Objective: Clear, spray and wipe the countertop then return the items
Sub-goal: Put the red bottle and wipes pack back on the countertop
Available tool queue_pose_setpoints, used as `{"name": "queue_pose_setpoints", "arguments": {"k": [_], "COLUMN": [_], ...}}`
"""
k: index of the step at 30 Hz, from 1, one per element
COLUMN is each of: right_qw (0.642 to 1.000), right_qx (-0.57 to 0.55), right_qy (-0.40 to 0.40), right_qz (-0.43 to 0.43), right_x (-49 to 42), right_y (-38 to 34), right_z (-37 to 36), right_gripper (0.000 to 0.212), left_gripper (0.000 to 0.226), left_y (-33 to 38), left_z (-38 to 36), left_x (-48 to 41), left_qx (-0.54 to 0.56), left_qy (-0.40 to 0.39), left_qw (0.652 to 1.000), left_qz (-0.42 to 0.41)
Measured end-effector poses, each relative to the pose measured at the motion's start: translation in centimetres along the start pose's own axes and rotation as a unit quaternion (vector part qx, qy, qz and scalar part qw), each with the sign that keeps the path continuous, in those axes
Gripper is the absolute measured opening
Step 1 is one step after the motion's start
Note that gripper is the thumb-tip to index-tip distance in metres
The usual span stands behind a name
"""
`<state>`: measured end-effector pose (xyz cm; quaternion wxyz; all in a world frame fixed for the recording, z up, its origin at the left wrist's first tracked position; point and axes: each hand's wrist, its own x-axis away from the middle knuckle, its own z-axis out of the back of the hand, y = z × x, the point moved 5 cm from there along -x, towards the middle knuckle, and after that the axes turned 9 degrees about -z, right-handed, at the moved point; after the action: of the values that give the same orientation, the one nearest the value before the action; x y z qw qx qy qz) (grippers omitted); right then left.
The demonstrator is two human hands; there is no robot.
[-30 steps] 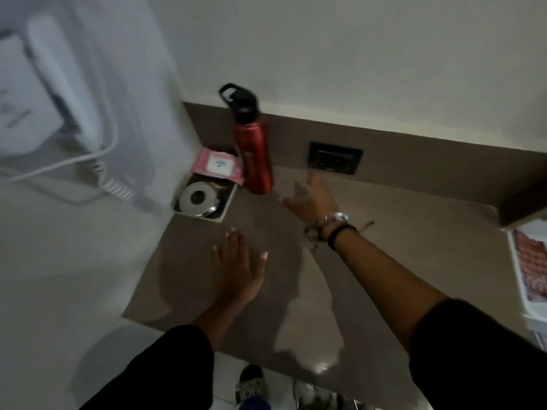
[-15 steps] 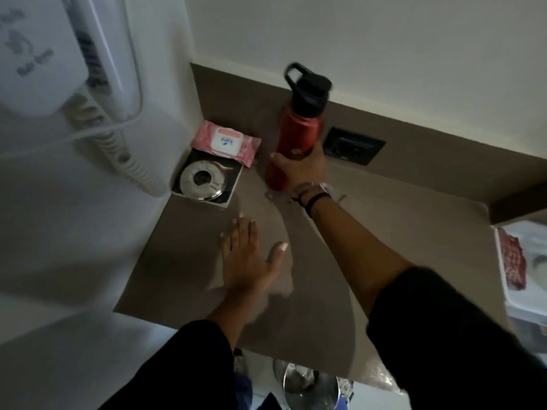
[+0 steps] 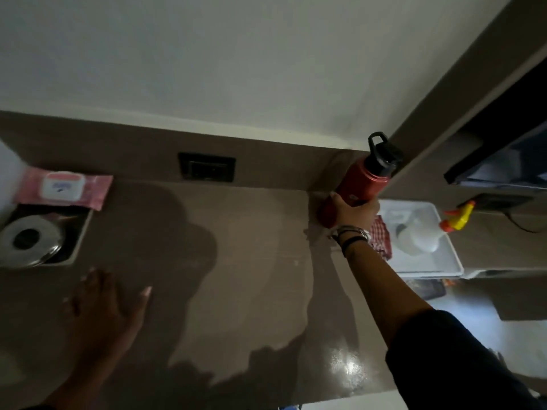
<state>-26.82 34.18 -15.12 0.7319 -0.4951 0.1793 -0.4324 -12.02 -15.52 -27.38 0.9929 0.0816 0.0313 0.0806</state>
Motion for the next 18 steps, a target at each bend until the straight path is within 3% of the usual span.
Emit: {"name": "queue_pose_setpoints", "arguments": {"k": [5, 11, 14, 16, 18], "right_qw": [0.999, 0.981, 0.976, 0.985, 0.965], "right_qx": [0.030, 0.188, 0.206, 0.171, 0.156], "right_qy": [0.020, 0.042, 0.046, -0.013, -0.161], "right_qz": [0.011, -0.031, -0.049, 0.016, 0.137], "right_x": [-3.8, -3.6, 0.1, 5.7, 13.9], "right_y": [-0.5, -0.3, 0.6, 0.6, -0.4], "right_z": [-1.0, -1.1, -1.5, -4.5, -9.8], "right_gripper": [0.092, 0.092, 0.087, 0.061, 0.039], "left_gripper": [0.094, 0.095, 0.100, 0.098, 0.090], "left_y": [0.4, 0.4, 0.6, 1.1, 1.5], "left_z": [0.4, 0.3, 0.1, 0.8, 1.5], "left_x": [-0.3, -0.3, 0.2, 0.6, 0.7], "left_qx": [0.032, 0.026, 0.025, 0.046, 0.070], "left_qy": [0.028, 0.045, 0.029, 0.030, 0.031], "left_qw": [0.999, 0.999, 0.999, 0.998, 0.997], "left_qz": [0.019, 0.006, 0.012, 0.011, 0.001]}}
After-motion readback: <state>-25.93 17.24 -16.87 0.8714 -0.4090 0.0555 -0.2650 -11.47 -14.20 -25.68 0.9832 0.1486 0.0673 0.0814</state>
